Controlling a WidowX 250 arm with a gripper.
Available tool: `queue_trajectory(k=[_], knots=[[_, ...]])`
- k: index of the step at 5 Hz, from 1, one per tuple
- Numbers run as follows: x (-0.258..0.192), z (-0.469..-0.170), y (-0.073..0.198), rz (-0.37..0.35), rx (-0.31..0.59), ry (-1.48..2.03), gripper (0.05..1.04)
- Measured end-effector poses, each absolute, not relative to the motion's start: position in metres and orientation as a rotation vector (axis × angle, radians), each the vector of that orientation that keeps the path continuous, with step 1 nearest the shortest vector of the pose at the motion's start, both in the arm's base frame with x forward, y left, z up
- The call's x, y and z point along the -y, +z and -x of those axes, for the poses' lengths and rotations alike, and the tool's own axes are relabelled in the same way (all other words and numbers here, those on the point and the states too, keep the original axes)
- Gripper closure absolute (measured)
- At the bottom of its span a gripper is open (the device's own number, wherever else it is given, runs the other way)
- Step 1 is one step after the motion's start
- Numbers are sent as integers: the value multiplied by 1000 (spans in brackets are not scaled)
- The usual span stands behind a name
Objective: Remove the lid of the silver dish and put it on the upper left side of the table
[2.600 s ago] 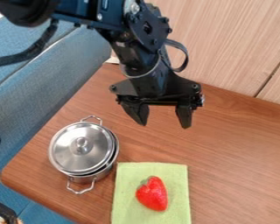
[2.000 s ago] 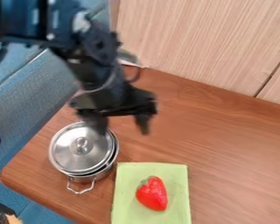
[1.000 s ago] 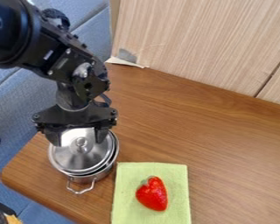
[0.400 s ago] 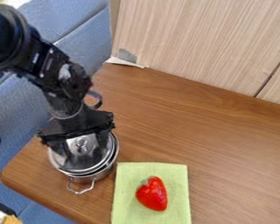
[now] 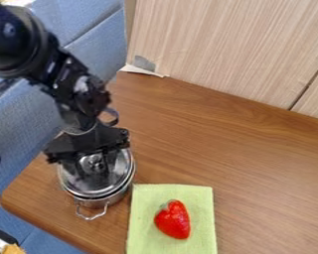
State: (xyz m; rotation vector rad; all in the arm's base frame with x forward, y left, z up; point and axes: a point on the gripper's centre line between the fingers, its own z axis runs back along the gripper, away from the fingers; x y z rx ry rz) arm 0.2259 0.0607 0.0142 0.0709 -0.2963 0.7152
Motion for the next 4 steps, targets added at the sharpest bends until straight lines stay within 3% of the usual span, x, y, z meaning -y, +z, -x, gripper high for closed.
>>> queue_trajectory(k=[1, 2, 4], knots=[[-61, -227, 15, -69, 304, 717, 708], [-59, -227, 15, -61, 301, 715, 805], [-47, -233, 38, -7, 359, 649, 805]])
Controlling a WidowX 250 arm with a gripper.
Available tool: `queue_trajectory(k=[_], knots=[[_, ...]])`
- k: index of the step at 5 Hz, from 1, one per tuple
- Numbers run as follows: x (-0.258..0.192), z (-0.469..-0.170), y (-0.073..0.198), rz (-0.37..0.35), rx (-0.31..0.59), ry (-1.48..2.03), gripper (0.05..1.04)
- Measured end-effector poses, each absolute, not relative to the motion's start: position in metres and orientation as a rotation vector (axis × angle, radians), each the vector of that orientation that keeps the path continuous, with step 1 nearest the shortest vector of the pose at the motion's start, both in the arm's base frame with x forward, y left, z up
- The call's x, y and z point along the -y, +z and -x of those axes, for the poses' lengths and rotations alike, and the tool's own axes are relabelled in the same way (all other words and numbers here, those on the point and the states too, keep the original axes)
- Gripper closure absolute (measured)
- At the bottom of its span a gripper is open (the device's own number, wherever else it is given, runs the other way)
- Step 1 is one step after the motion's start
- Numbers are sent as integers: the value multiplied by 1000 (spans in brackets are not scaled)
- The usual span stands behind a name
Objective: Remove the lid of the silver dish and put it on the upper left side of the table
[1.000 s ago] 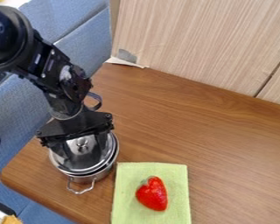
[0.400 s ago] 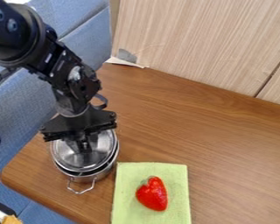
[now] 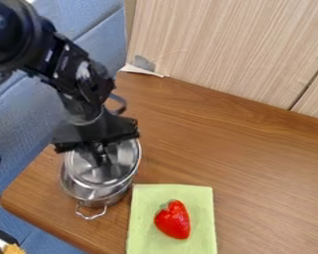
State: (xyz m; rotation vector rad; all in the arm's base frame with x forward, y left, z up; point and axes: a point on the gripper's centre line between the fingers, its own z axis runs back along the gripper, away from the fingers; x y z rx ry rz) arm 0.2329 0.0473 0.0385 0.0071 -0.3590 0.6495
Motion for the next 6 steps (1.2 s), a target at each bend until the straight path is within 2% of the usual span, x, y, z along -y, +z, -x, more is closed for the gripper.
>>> queue_trajectory(k=[1, 2, 3, 4, 5, 6], knots=[[-30, -250, 62, 29, 431, 591, 805], [-4, -282, 78, 132, 446, 529, 805], [8, -321, 78, 197, 422, 511, 805], [5, -358, 70, 179, 406, 501, 805], [-2, -379, 54, 157, 380, 513, 805], [-12, -386, 32, 113, 319, 545, 805]])
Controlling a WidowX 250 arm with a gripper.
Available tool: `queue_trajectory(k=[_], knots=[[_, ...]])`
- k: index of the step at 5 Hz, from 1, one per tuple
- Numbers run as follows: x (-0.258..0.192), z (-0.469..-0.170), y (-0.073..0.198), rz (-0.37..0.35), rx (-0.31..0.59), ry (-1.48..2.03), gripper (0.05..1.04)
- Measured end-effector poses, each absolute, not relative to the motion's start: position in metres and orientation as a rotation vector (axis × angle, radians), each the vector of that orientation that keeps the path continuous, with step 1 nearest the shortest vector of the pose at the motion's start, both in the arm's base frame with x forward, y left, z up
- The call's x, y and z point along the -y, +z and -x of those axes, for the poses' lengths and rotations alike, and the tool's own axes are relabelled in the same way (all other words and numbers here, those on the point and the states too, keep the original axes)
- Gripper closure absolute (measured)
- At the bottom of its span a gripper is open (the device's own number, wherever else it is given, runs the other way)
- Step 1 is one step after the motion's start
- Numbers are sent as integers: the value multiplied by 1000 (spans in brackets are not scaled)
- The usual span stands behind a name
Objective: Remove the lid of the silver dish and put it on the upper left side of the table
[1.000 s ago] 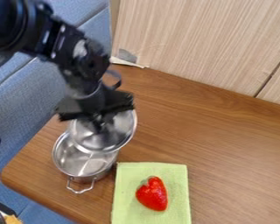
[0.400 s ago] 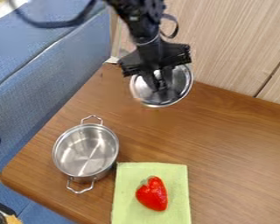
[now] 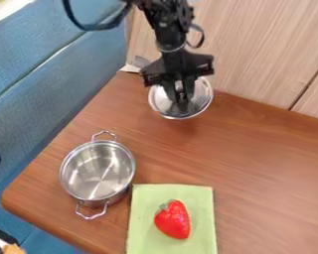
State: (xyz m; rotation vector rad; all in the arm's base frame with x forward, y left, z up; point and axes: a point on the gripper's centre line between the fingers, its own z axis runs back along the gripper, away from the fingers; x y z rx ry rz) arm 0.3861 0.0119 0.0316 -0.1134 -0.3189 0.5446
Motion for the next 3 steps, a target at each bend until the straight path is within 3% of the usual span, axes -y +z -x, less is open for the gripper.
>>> queue_trajectory(k=[2, 3], knots=[[-14, -395, -1, 75, 233, 532, 805], [-14, -395, -5, 66, 218, 539, 749]])
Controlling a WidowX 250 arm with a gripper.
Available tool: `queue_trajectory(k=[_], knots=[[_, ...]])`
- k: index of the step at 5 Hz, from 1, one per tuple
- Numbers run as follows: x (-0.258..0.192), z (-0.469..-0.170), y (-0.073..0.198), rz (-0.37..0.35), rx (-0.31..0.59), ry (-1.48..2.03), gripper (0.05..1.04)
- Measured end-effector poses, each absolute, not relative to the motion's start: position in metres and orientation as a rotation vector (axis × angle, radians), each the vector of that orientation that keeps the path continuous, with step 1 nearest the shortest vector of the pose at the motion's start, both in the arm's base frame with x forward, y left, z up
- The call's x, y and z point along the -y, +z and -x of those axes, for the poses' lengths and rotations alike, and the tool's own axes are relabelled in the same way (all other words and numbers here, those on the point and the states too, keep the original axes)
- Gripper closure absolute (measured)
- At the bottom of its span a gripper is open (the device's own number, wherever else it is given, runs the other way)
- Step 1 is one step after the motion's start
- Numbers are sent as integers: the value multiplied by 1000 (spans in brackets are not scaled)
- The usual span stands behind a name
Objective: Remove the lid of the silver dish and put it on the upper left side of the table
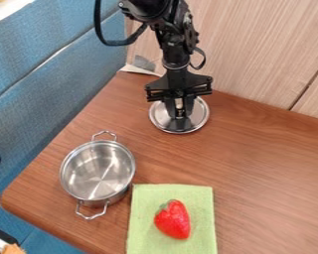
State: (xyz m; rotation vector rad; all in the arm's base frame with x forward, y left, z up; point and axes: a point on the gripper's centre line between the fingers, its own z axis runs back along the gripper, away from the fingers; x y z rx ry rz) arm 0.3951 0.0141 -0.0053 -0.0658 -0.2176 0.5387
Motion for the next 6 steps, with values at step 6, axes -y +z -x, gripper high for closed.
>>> queue_trajectory(k=[6], knots=[[-7, -392, 60, 106, 356, 547, 83]])
